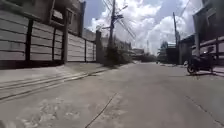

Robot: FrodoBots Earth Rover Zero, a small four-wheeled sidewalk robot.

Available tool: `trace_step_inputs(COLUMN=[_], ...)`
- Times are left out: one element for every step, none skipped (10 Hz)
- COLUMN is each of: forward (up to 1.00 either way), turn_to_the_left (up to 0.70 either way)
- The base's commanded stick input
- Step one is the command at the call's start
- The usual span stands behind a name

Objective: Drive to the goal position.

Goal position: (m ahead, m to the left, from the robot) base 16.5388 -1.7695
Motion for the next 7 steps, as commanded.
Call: trace_step_inputs(forward=[1.00,1.00,1.00,1.00,1.00,1.00,1.00], turn_to_the_left=[0.00,0.00,0.00,0.00,0.00,0.00,0.00])
